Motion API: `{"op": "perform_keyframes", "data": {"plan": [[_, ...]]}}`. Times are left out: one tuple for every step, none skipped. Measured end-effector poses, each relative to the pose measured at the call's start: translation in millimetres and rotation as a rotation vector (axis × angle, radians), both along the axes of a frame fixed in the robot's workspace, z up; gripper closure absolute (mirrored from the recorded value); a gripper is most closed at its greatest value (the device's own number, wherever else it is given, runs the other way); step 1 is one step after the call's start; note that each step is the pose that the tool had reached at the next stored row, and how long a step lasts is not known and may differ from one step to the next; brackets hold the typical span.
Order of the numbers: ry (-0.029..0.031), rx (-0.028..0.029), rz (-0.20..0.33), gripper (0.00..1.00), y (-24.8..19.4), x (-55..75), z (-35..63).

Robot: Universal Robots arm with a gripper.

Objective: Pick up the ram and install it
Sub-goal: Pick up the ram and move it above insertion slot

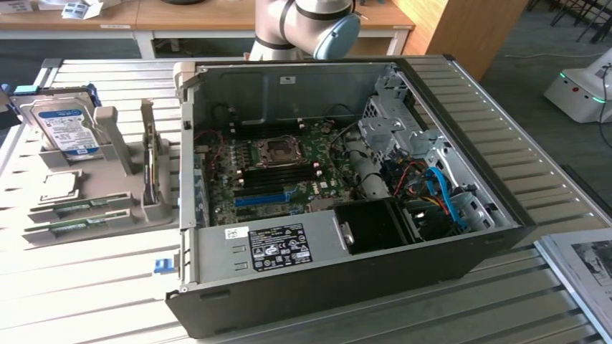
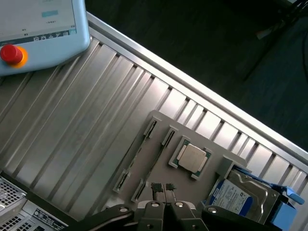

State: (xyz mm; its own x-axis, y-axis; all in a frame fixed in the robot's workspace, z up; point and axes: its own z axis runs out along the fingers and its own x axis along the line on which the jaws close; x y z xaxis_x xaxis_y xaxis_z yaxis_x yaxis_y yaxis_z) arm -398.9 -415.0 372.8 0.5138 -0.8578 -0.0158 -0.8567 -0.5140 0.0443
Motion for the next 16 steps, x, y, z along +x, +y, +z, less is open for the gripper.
{"op": "perform_keyframes", "data": {"plan": [[0.0, 0.0, -0.008, 0.9, 0.0, 0.0, 0.0], [0.0, 0.0, -0.015, 0.9, 0.0, 0.0, 0.0], [-0.0001, 0.0, -0.022, 0.9, 0.0, 0.0, -0.1], [0.0, 0.0, -0.03, 0.9, 0.0, 0.0, 0.0], [0.0, 0.0, -0.037, 0.9, 0.0, 0.0, 0.0], [0.0, 0.0, -0.045, 0.9, 0.0, 0.0, -0.1], [-0.0001, 0.0001, -0.052, 0.9, -0.1, 0.0, -0.1], [-0.0001, 0.0001, -0.06, 0.9, 0.0, 0.0, -0.1], [0.0, 0.0, -0.067, 0.9, 0.0, 0.0, -0.1], [0.0, 0.0, -0.078, 0.9, 0.0, 0.0, -0.1], [-0.0001, 0.0, -0.085, 0.9, 0.0, 0.0, -0.2], [-0.0001, 0.0, -0.093, 0.9, 0.0, 0.0, -0.2], [-0.0001, 0.0001, -0.101, 0.9, 0.0, 0.0, -0.2], [0.0, 0.0, -0.109, 0.9, 0.0, 0.0, -0.2], [0.0, 0.0, -0.117, 0.9, 0.0, 0.0, -0.2], [-0.0001, 0.0001, -0.125, 0.9, 0.0, 0.0, -0.2]]}}
